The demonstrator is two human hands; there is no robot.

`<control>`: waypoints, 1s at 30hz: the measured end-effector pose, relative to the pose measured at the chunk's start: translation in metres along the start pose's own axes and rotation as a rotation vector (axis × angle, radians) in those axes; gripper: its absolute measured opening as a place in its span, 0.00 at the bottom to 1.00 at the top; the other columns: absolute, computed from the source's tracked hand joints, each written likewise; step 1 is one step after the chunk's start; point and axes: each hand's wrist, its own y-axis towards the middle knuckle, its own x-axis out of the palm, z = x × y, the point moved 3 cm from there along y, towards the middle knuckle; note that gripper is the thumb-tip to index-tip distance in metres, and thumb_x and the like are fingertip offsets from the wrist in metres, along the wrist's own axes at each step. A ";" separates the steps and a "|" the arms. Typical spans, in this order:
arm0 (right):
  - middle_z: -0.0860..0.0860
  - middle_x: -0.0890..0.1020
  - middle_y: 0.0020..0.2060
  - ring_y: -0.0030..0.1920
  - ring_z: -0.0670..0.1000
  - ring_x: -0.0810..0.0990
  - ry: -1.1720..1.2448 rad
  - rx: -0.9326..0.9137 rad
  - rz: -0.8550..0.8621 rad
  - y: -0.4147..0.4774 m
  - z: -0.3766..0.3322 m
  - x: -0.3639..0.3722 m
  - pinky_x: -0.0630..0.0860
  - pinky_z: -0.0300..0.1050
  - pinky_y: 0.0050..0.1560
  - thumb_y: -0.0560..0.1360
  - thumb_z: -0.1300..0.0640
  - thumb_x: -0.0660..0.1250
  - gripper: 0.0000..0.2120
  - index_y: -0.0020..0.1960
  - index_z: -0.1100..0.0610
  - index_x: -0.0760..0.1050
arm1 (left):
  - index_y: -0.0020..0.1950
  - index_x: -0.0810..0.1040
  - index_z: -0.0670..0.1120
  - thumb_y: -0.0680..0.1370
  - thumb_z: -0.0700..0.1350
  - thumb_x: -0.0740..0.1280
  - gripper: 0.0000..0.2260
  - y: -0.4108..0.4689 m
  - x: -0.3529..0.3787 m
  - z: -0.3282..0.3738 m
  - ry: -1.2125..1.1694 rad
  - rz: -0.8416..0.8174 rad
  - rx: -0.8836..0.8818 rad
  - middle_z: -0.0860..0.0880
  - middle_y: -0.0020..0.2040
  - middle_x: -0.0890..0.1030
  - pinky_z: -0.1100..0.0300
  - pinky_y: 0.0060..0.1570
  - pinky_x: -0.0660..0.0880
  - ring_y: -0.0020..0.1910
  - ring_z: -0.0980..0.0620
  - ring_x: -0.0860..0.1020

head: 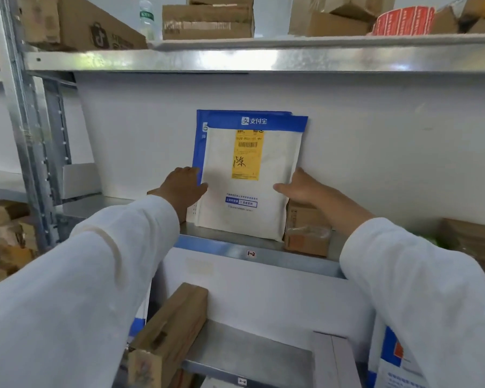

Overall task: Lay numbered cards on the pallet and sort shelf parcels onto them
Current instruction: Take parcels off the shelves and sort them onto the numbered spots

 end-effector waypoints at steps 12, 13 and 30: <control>0.57 0.67 0.71 0.70 0.56 0.68 0.162 0.097 0.072 0.029 0.006 0.011 0.68 0.47 0.66 0.78 0.55 0.66 0.33 0.75 0.63 0.53 | 0.58 0.70 0.43 0.81 0.56 0.58 0.17 0.060 0.028 -0.040 -0.430 -0.140 -0.256 0.44 0.56 0.76 0.45 0.65 0.69 0.62 0.40 0.73; 0.57 0.66 0.72 0.70 0.56 0.67 0.173 0.098 0.060 0.030 0.005 0.014 0.67 0.48 0.68 0.79 0.55 0.65 0.33 0.76 0.63 0.52 | 0.49 0.71 0.46 0.81 0.54 0.58 0.12 0.061 0.030 -0.039 -0.463 -0.144 -0.232 0.45 0.49 0.76 0.46 0.64 0.70 0.60 0.41 0.75; 0.56 0.70 0.67 0.64 0.55 0.72 0.457 -0.063 0.252 0.020 -0.038 0.000 0.72 0.51 0.62 0.82 0.52 0.58 0.24 0.73 0.59 0.53 | 0.59 0.80 0.41 0.78 0.38 0.66 0.10 0.030 -0.020 -0.021 -1.067 0.146 -0.274 0.47 0.53 0.80 0.51 0.60 0.75 0.55 0.44 0.78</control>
